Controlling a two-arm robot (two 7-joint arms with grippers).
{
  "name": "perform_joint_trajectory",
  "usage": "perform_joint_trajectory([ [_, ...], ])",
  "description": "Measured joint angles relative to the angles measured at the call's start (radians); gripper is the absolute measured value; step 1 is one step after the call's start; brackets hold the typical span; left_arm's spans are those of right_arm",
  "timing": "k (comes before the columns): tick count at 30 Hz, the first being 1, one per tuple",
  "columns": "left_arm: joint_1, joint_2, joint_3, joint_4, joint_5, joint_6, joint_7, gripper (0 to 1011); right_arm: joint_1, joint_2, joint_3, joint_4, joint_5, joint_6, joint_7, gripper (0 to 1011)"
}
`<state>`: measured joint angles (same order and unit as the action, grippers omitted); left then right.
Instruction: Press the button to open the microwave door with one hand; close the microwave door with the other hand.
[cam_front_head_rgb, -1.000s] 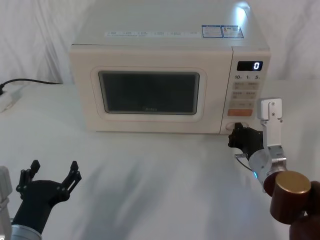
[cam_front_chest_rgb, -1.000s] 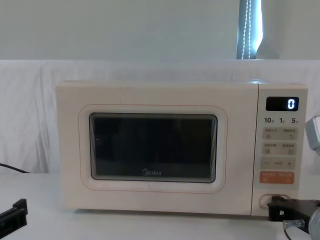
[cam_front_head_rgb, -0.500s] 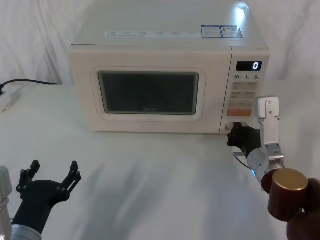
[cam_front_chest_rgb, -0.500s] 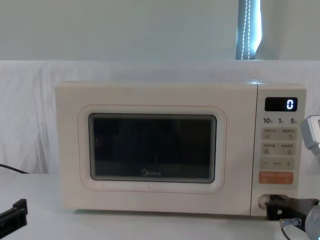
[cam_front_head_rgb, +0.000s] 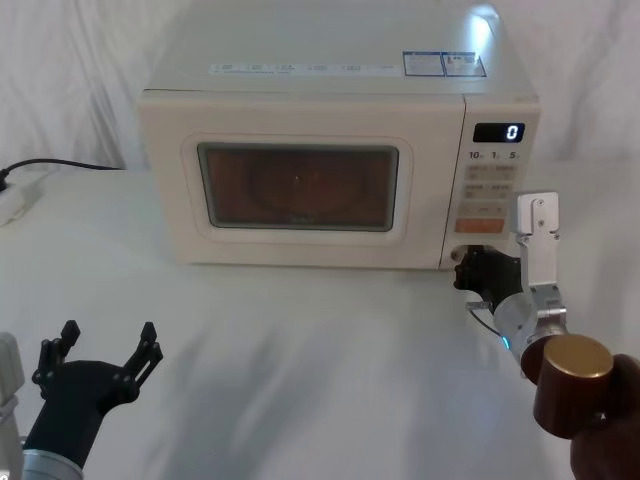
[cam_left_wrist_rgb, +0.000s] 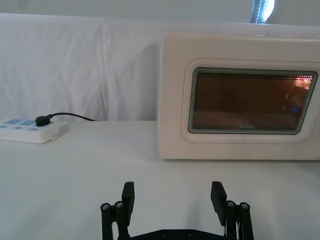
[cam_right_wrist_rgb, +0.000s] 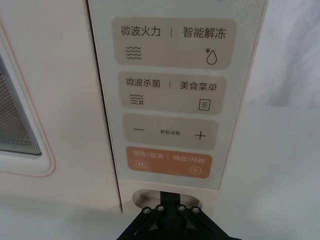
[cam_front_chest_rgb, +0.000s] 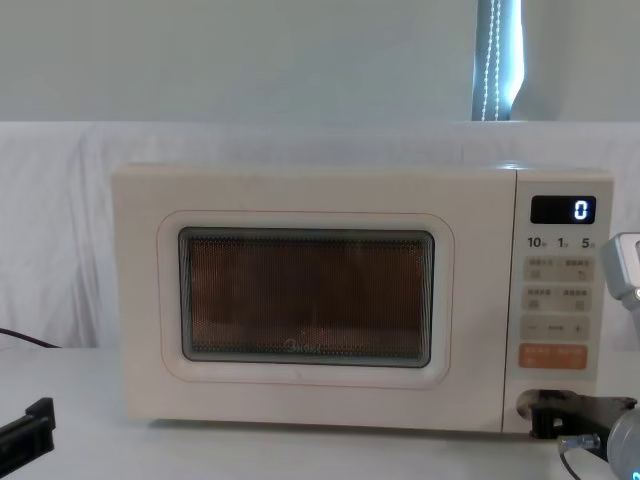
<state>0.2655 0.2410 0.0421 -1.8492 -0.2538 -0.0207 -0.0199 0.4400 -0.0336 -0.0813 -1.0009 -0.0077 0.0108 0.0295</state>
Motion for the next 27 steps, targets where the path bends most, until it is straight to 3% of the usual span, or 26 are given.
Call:
perform_joint_trajectory([
  [17, 0.0, 0.0, 0.0, 0.0, 0.0, 0.0, 0.0, 1001, 0.01, -0.001, 0.007, 0.02, 0.001, -0.007, 0.001, 0],
  [27, 0.0, 0.0, 0.0, 0.0, 0.0, 0.0, 0.0, 1001, -0.022, 0.008, 0.008, -0.038, 0.009, 0.0, 0.022, 0],
])
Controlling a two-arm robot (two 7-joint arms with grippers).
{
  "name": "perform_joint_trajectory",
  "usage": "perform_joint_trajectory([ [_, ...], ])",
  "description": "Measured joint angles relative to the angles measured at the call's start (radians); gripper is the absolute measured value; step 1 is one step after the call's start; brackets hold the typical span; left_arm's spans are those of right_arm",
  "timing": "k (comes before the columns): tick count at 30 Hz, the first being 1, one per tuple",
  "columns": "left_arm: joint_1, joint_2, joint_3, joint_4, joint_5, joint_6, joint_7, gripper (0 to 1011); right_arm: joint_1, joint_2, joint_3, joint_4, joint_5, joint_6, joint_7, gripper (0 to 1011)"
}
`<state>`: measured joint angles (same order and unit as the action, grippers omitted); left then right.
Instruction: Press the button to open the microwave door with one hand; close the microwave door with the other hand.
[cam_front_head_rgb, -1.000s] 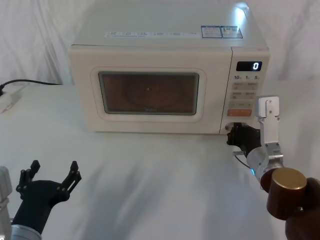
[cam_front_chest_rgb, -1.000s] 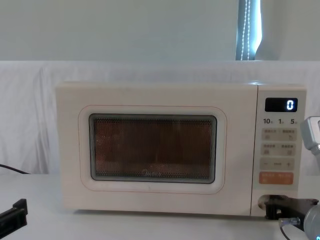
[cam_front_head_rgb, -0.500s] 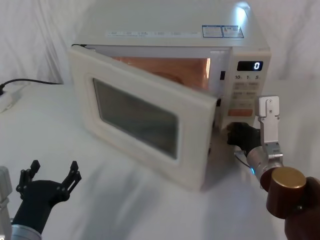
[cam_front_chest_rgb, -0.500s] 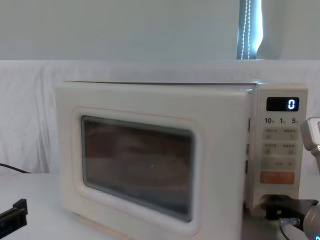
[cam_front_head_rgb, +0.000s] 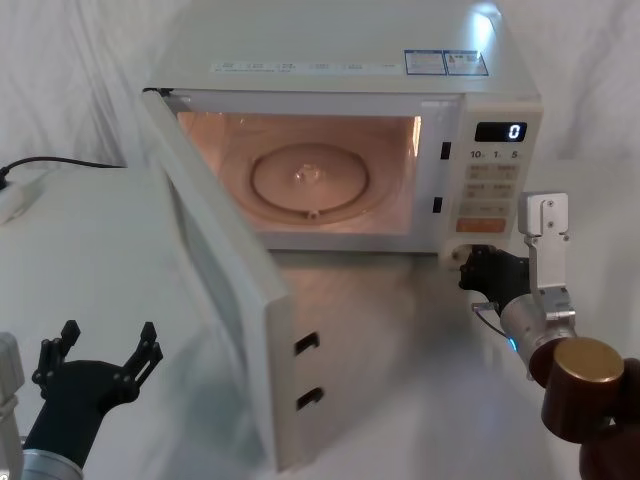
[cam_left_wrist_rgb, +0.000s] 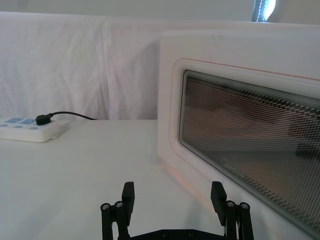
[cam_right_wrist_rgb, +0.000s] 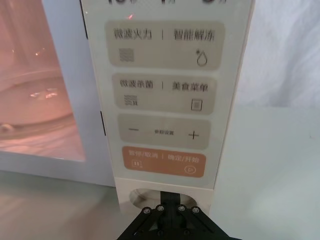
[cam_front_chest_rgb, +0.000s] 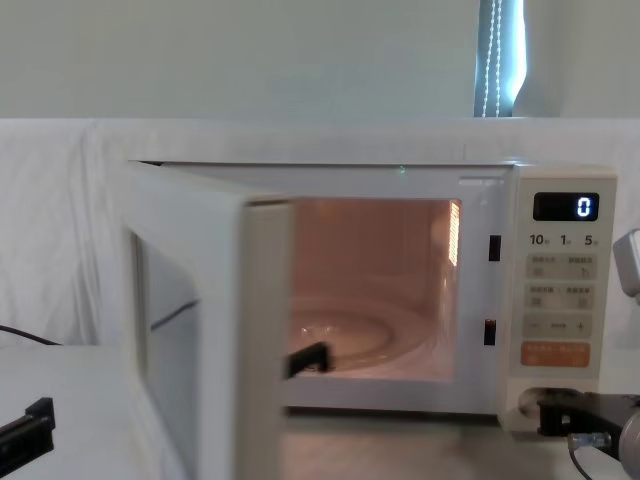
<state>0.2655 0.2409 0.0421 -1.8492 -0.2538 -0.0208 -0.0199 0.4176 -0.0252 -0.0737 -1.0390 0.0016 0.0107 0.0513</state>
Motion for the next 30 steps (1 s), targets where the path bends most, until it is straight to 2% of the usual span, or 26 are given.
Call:
perform_joint_trajectory([
  [14, 0.0, 0.0, 0.0, 0.0, 0.0, 0.0, 0.0, 1001, -0.072, 0.014, -0.029, -0.133, 0.001, 0.042, 0.024, 0],
  [30, 0.0, 0.0, 0.0, 0.0, 0.0, 0.0, 0.0, 1001, -0.213, 0.045, -0.045, -0.347, 0.009, 0.094, 0.043, 0],
])
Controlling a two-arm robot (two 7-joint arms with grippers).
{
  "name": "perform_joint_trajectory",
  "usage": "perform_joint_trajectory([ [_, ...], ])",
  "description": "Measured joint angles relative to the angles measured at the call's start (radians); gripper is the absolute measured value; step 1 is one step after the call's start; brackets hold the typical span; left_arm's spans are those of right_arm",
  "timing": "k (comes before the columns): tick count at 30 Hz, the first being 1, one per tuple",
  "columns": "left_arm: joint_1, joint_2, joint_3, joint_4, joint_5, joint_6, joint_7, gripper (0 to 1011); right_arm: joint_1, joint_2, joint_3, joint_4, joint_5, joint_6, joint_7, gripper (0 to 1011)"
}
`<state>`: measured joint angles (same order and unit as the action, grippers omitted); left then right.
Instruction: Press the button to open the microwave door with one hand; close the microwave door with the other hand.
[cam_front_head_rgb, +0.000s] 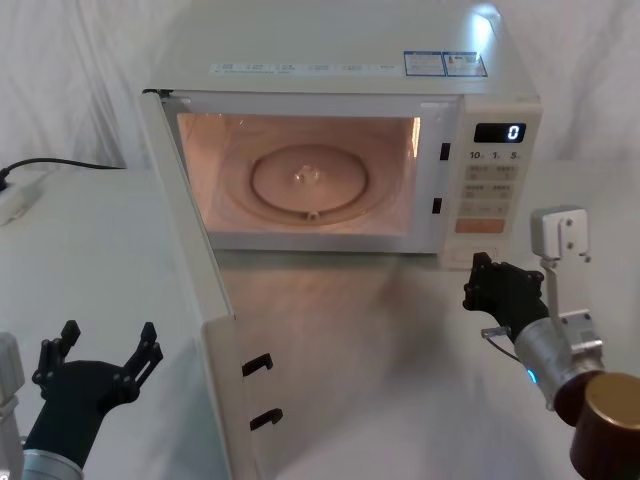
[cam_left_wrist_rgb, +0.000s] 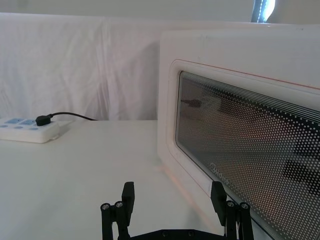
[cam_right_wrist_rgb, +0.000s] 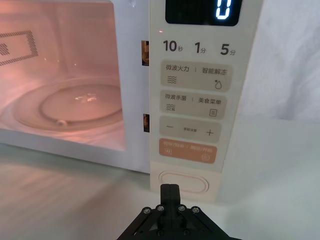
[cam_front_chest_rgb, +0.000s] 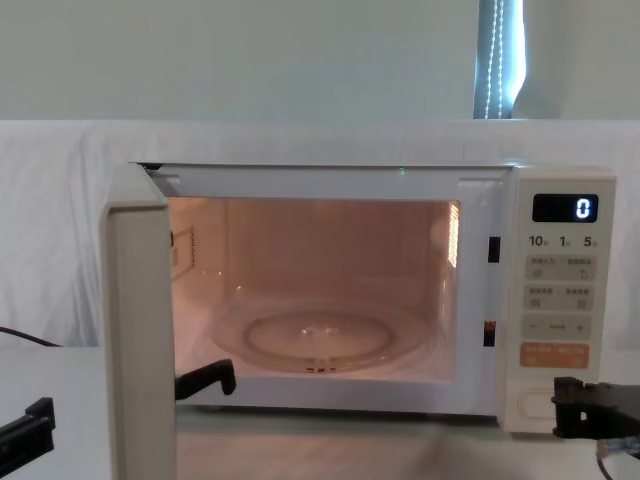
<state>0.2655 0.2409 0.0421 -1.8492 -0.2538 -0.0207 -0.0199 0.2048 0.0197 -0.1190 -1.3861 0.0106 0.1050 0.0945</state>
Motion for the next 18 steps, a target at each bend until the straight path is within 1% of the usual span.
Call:
perform_joint_trajectory([
  [1, 0.0, 0.0, 0.0, 0.0, 0.0, 0.0, 0.0, 1001, -0.015, 0.003, 0.002, -0.02, 0.006, -0.002, 0.004, 0],
  [4, 0.0, 0.0, 0.0, 0.0, 0.0, 0.0, 0.0, 1001, -0.039, 0.008, 0.004, -0.048, 0.015, -0.009, 0.009, 0],
  [6, 0.0, 0.0, 0.0, 0.0, 0.0, 0.0, 0.0, 1001, -0.071, 0.016, 0.007, -0.088, 0.03, -0.025, 0.02, 0],
  [8, 0.0, 0.0, 0.0, 0.0, 0.0, 0.0, 0.0, 1001, -0.078, 0.018, 0.008, -0.097, 0.033, -0.028, 0.023, 0],
  [10, 0.0, 0.0, 0.0, 0.0, 0.0, 0.0, 0.0, 1001, -0.11, 0.028, 0.014, -0.133, 0.048, -0.045, 0.03, 0],
  [13, 0.0, 0.0, 0.0, 0.0, 0.0, 0.0, 0.0, 1001, -0.132, 0.034, 0.022, -0.156, 0.061, -0.059, 0.033, 0],
  [16, 0.0, 0.0, 0.0, 0.0, 0.0, 0.0, 0.0, 1001, -0.171, 0.044, 0.04, -0.191, 0.083, -0.086, 0.033, 0],
  [18, 0.0, 0.0, 0.0, 0.0, 0.0, 0.0, 0.0, 1001, -0.184, 0.047, 0.046, -0.201, 0.089, -0.095, 0.032, 0],
])
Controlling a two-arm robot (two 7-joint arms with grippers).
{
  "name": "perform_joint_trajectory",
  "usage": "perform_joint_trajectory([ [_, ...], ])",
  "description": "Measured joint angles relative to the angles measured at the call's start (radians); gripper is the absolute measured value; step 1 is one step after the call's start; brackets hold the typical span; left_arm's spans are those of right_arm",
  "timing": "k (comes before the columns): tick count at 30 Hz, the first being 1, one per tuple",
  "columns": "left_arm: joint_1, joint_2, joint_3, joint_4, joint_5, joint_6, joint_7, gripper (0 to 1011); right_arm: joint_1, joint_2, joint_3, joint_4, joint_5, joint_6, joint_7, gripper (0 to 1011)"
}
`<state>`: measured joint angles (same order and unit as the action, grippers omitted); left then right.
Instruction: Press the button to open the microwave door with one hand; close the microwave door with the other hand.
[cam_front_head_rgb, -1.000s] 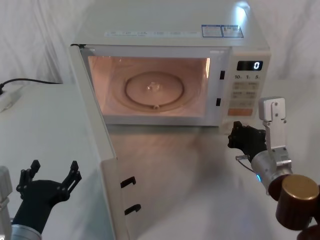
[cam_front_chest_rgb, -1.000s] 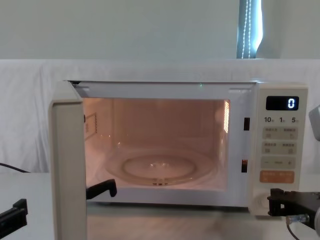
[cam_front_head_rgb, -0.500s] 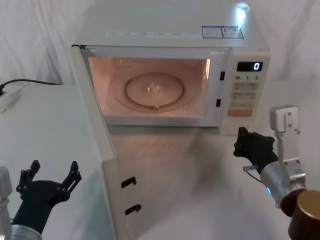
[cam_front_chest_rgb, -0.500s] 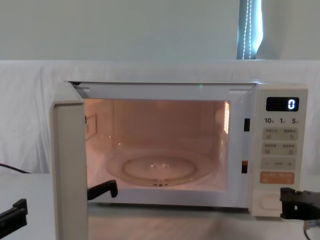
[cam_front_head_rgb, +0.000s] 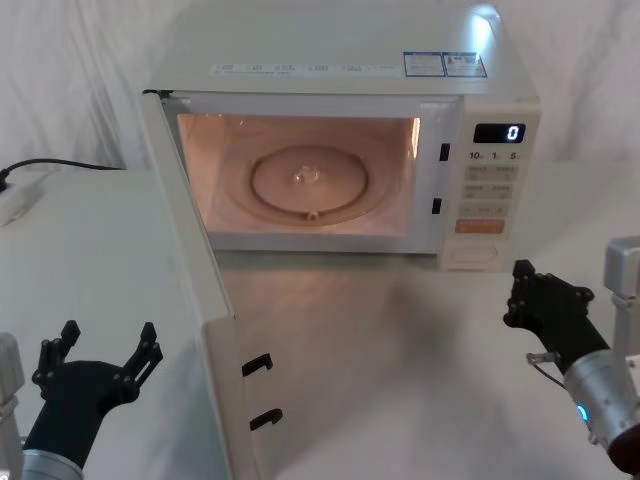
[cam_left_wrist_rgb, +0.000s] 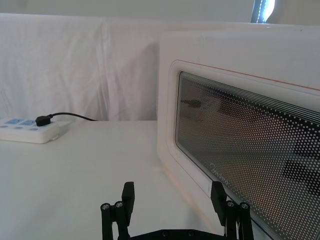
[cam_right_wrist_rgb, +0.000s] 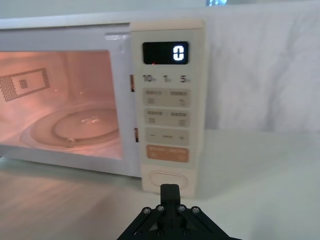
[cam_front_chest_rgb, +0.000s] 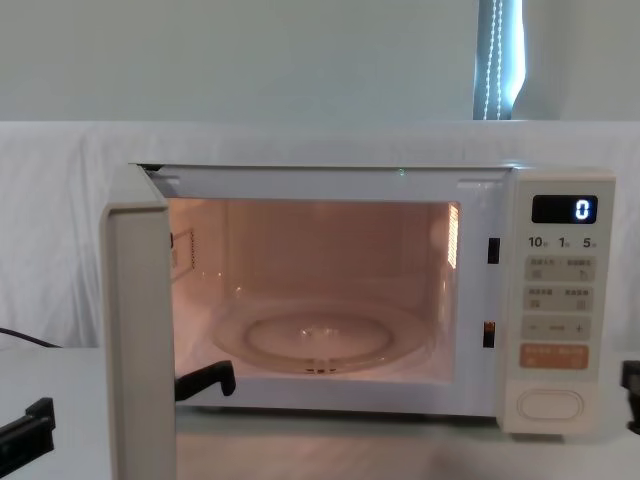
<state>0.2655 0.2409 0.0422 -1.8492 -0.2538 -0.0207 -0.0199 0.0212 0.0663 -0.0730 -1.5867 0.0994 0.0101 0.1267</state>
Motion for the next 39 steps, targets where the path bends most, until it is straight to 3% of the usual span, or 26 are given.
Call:
perform_joint_trajectory([
  [5, 0.0, 0.0, 0.0, 0.0, 0.0, 0.0, 0.0, 1001, -0.035, 0.008, 0.018, -0.025, 0.019, -0.021, -0.006, 37],
  [18, 0.0, 0.0, 0.0, 0.0, 0.0, 0.0, 0.0, 1001, -0.062, 0.016, 0.033, -0.031, 0.044, -0.049, -0.012, 440],
  [28, 0.0, 0.0, 0.0, 0.0, 0.0, 0.0, 0.0, 1001, -0.047, 0.026, 0.049, 0.001, 0.048, -0.052, -0.02, 756],
  [37, 0.0, 0.0, 0.0, 0.0, 0.0, 0.0, 0.0, 1001, -0.027, 0.023, 0.058, 0.034, 0.052, -0.056, -0.025, 992],
  [39, 0.0, 0.0, 0.0, 0.0, 0.0, 0.0, 0.0, 1001, -0.027, 0.023, 0.058, 0.033, 0.052, -0.056, -0.025, 1002],
])
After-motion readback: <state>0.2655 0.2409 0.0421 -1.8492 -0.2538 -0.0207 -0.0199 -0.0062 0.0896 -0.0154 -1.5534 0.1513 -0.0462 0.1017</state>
